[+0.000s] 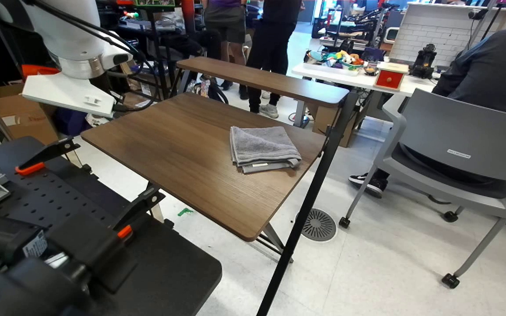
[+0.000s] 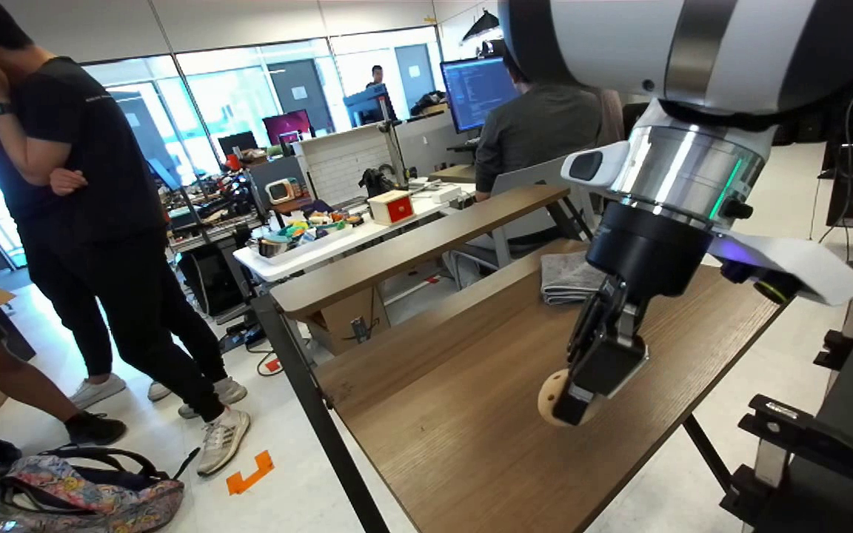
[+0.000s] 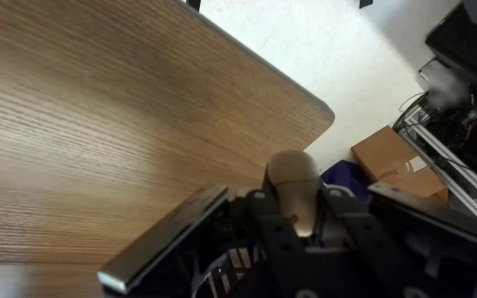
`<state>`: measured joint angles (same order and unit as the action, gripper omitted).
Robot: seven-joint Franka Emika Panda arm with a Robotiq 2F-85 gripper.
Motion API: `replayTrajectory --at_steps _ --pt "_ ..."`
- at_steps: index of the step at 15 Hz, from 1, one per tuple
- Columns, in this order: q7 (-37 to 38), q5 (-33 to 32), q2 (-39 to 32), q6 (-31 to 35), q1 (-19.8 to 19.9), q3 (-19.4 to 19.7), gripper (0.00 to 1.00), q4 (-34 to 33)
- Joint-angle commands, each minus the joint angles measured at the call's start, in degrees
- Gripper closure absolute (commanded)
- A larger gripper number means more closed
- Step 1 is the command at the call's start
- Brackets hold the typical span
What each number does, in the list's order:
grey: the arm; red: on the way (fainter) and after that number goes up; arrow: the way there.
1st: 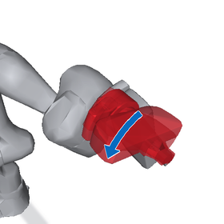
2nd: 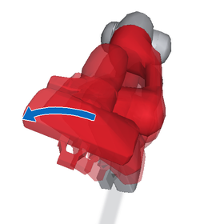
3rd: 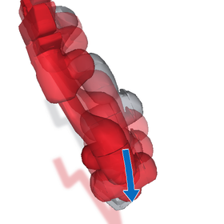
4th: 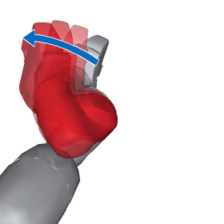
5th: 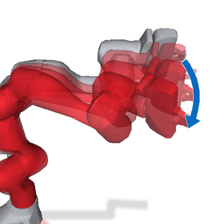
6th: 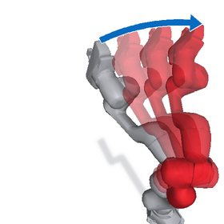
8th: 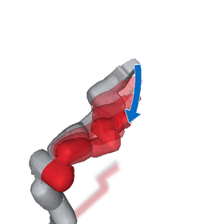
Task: Wipe the table
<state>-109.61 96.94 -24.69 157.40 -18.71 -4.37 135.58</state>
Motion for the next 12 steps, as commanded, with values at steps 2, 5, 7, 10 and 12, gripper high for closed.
replayTrajectory --at_steps 2,5,7,10,12 --pt "-7.28 8.23 -7.49 1.39 -0.36 0.62 0.96 -7.50" --pt "-8.90 10.98 -11.88 1.06 -0.62 0.80 0.96 -11.28" --pt "-9.34 12.01 -14.41 1.13 -0.74 0.79 0.96 -13.45" --pt "-8.52 12.20 -17.00 0.96 -0.70 0.63 0.96 -15.54" --pt "-8.64 12.20 -18.03 0.96 -0.70 0.61 0.59 -16.48"
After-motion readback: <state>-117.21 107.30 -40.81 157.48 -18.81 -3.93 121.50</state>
